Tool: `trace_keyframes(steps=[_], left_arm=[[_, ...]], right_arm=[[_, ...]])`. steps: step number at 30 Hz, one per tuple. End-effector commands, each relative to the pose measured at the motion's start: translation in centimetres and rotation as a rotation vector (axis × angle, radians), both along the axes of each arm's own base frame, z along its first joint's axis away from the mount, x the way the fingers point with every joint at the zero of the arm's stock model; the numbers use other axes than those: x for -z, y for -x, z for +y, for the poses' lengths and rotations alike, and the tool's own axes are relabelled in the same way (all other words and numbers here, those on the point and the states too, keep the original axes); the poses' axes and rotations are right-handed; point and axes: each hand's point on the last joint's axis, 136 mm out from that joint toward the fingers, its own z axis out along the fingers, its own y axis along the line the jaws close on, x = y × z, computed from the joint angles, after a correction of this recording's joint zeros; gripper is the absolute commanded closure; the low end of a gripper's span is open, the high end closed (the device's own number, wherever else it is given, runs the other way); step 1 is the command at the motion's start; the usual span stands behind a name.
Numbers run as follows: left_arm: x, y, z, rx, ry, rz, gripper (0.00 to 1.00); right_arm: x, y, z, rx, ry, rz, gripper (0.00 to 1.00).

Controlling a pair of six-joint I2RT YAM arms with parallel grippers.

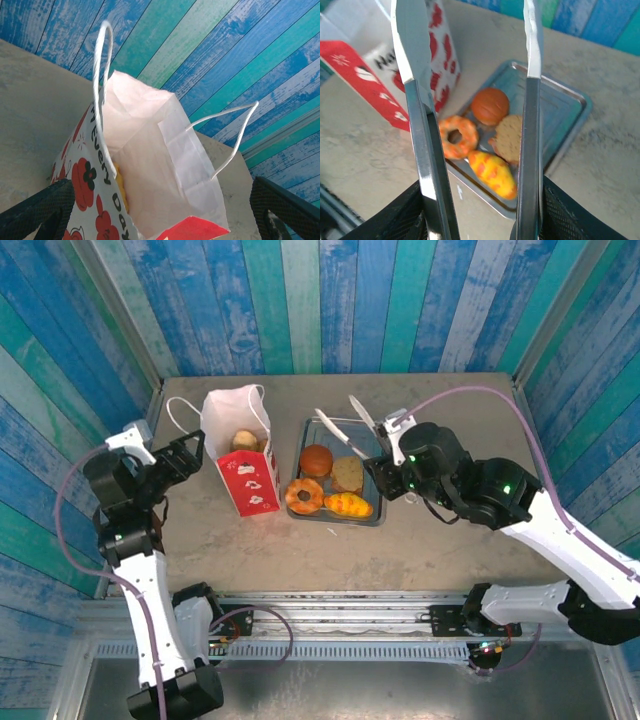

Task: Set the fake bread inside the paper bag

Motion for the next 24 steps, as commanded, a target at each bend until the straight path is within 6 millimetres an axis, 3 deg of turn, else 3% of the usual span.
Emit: trace_keyframes(steps=[1,10,24], left_arm=[[1.1,0.9,-0.3,-0.003,0.005,0.022,0.06],[3.3,1.6,-1.2,0.026,0.046,0.063,0.06],[4.4,1.3,-0.9,0.02,0.044,0.092,0.06]], right_arm=[[3.2,-0.1,-0.8,0.021,0.017,0.095,0.45],[9.9,-2.8,-0.9,0.028,0.164,0.278,0.43],[16.1,-8.5,3.6,-0.032,0.356,0.433,0.4]])
